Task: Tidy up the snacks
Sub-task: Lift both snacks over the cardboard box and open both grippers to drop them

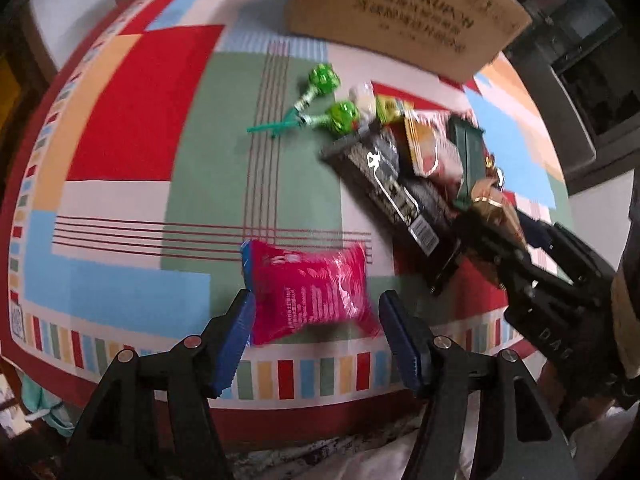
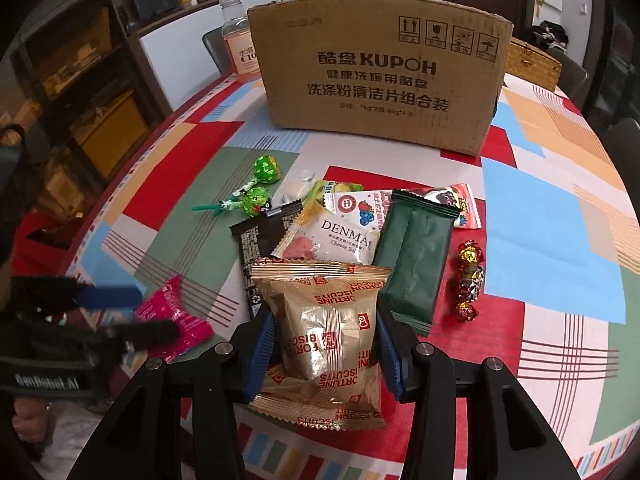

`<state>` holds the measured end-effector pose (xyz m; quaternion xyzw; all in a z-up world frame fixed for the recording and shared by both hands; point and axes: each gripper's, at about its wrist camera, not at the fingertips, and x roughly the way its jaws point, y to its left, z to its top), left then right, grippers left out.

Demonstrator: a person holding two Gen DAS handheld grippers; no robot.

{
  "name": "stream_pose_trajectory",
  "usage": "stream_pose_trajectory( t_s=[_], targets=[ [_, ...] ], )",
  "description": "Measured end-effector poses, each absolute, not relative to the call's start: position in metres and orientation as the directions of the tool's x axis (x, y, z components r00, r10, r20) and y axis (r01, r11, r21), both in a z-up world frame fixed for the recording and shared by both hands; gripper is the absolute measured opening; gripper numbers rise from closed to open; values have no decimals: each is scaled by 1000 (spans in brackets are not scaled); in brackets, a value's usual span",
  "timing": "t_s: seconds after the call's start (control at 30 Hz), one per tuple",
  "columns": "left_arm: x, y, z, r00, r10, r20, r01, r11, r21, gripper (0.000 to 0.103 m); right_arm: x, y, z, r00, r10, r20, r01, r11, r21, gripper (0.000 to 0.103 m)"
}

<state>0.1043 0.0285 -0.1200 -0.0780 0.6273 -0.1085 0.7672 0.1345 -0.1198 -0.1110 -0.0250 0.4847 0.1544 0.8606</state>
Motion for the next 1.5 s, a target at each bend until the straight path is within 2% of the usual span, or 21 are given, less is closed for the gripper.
stream_pose_trajectory(
  t_s=[0.3,0.4,0.47,0.87,1.2,1.5],
  targets=[
    [112,19,-126,230,-189,-955,106,980,-169,62,136,-127,-115,466,240,-852,-258,958,129,47],
    [111,23,-124,239,-216,-947,119,974,-193,49,136,-127,-114,465,237,-853,-257,958,126,47],
    [113,26,-123,245,-237,-940,118,970,-214,47,136,-127,-114,467,231,-853,-255,959,120,47],
    [118,20,-84,401,-233,-886,182,968,-172,46,139,-133,-94,516,221,-828,-238,965,109,47],
    [151,8,-33,577,-213,-788,247,966,-80,47,169,-142,-48,616,231,-753,-225,968,113,47],
    [191,2,20,715,-212,-667,261,965,-27,47,209,-154,3,742,224,-632,-217,972,91,47]
  ],
)
